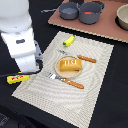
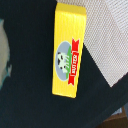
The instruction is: Interact with the objects in diverse but meaningful ways.
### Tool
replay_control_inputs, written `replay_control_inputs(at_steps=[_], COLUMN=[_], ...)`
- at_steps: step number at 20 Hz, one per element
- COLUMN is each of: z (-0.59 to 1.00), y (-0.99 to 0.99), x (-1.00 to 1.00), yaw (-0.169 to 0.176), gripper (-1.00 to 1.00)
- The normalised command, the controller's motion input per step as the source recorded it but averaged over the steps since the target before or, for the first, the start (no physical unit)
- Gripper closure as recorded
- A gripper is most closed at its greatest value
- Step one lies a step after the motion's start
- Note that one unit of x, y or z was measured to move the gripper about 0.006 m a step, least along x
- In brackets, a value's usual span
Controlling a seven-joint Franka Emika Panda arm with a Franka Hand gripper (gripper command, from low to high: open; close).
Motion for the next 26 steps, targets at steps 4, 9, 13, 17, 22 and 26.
replay_control_inputs(at_steps=[4, 9, 13, 17, 22, 26], z=[-0.39, -0.26, -0.23, -0.21, -0.18, -0.22], y=[-0.19, -0.23, -0.14, -0.11, 0.02, 0.10], x=[-0.39, -0.34, -0.37, -0.34, -0.20, -0.16], yaw=[0.037, 0.012, 0.005, 0.008, 0.028, 0.031], gripper=[-1.00, -1.00, -1.00, -1.00, -1.00, -1.00])
